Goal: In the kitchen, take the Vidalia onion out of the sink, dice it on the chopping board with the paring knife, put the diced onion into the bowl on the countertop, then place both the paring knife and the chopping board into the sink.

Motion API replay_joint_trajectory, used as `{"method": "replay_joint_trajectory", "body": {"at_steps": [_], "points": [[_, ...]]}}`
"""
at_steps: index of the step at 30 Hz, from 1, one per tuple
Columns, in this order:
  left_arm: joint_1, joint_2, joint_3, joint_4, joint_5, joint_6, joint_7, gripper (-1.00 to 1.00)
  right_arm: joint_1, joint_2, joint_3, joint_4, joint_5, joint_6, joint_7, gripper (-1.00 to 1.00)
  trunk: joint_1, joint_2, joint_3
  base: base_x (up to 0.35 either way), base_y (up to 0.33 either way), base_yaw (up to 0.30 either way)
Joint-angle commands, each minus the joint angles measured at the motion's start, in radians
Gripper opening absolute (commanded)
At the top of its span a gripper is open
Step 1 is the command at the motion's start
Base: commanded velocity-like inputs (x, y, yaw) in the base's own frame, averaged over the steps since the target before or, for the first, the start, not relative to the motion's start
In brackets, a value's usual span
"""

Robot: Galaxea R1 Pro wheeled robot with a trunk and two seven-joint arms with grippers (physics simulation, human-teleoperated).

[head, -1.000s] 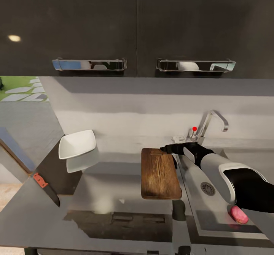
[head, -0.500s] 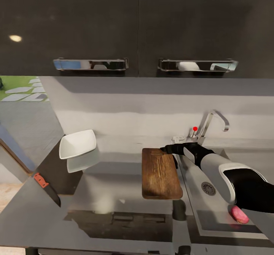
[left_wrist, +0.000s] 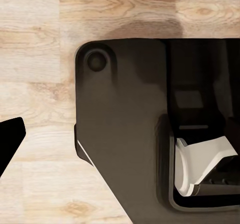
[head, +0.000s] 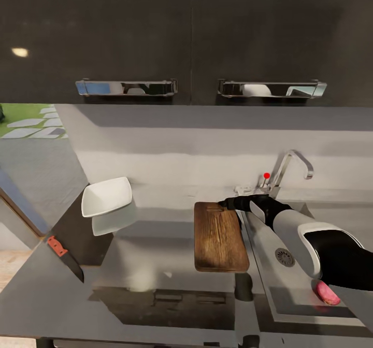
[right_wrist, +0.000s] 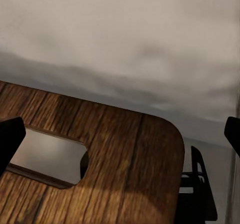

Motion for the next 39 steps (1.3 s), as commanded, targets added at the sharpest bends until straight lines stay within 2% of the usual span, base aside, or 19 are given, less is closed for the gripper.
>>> {"method": "replay_joint_trajectory", "body": {"at_steps": [1, 29, 39], "points": [[0.000, 0.000, -0.001, -0.001, 0.005, -0.001, 0.000, 1.00, 0.000, 0.000, 0.008, -0.002, -0.006, 0.006, 0.003, 1.00, 0.001, -0.002, -0.002, 0.000, 0.000, 0.000], [0.000, -0.001, -0.001, 0.004, 0.005, -0.001, 0.000, 1.00, 0.000, 0.000, 0.009, -0.002, -0.006, 0.006, 0.003, 1.00, 0.001, -0.002, -0.046, 0.000, 0.000, 0.000], [0.000, -0.010, -0.001, 0.004, 0.005, -0.001, 0.000, 1.00, 0.000, 0.000, 0.009, -0.002, -0.006, 0.006, 0.003, 1.00, 0.001, -0.002, -0.061, 0.000, 0.000, 0.000]]}}
